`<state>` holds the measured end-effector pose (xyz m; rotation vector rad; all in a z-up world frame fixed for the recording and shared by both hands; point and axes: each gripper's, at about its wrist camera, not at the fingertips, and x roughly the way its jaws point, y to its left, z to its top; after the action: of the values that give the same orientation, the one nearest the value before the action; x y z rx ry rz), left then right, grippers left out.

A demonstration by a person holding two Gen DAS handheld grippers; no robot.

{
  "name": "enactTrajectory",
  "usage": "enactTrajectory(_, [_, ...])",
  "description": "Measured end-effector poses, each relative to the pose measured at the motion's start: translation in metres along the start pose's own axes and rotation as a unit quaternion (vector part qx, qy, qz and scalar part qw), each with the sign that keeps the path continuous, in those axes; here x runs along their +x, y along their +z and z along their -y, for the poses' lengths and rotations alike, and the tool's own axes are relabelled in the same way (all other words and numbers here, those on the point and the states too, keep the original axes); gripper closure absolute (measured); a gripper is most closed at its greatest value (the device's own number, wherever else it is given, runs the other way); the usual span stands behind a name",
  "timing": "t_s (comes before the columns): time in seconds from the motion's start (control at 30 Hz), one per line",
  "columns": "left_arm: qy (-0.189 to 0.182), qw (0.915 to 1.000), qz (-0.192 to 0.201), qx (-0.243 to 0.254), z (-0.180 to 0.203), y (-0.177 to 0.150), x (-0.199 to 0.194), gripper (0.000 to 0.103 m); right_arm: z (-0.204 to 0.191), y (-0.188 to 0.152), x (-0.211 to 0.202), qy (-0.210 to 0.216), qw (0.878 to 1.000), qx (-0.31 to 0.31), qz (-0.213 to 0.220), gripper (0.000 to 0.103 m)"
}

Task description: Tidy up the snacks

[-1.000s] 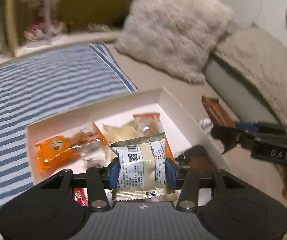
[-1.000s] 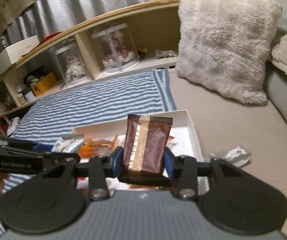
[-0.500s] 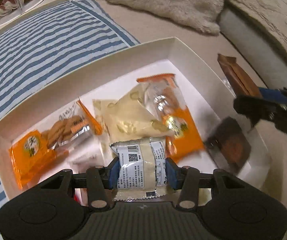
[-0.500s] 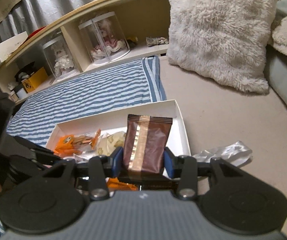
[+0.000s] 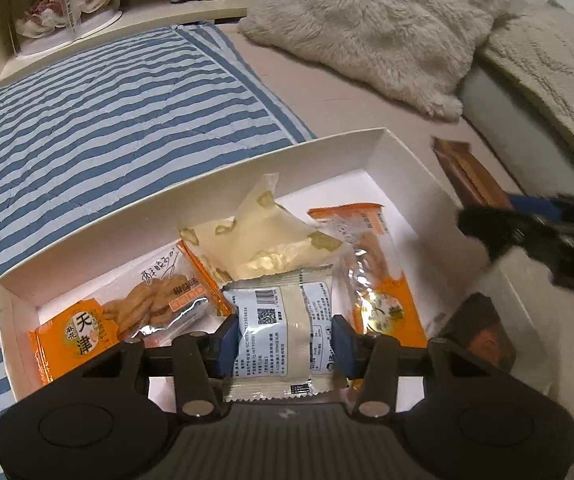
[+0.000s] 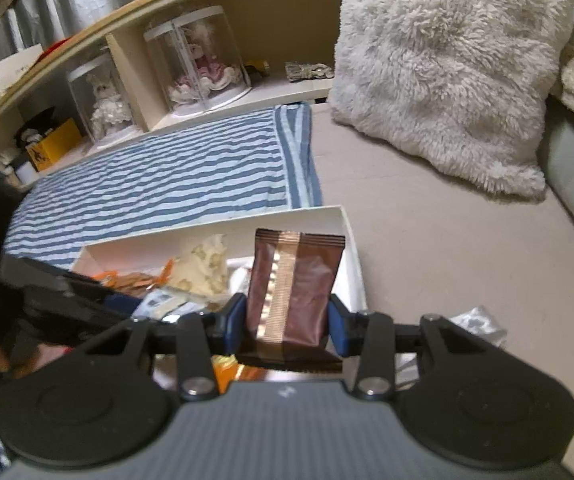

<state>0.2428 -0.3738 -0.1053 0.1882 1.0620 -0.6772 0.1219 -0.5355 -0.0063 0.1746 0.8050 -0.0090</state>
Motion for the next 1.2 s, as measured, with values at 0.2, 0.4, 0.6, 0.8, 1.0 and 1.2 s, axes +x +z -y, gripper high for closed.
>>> enactTrajectory(0.2, [-0.007,1.0,0.003,0.003,0.003,-0.015,-0.017,0.023,0.0,0.007,0.007,-0.009,1.0,-0.008,-0.007,0.043])
enactTrajectory(0.4, [-0.004,0.9999,0.009,-0.003,0.004,-0.026,-0.031,0.014,-0.006,-0.002,0.0,-0.011,1.0,-0.021,-0.018,0.036])
enactTrajectory(0.6, [-0.002,0.9998,0.017,-0.011,0.005,-0.035,-0.045,0.005,-0.012,-0.007,-0.012,-0.01,0.999,-0.024,-0.023,0.035])
enactTrajectory(0.8, [-0.005,0.9991,0.034,-0.025,0.005,-0.043,-0.065,0.0,-0.019,-0.009,-0.029,-0.017,0.999,-0.031,-0.017,0.022])
enactTrajectory(1.0, [0.004,0.9977,0.058,-0.035,0.008,-0.05,-0.088,0.0,-0.028,-0.012,-0.052,-0.024,0.999,-0.034,-0.008,0.001])
enactTrajectory(1.2, [0.02,0.9954,0.08,-0.049,0.006,-0.061,-0.117,0.0,-0.04,-0.014,-0.076,-0.032,0.999,-0.033,0.004,0.001])
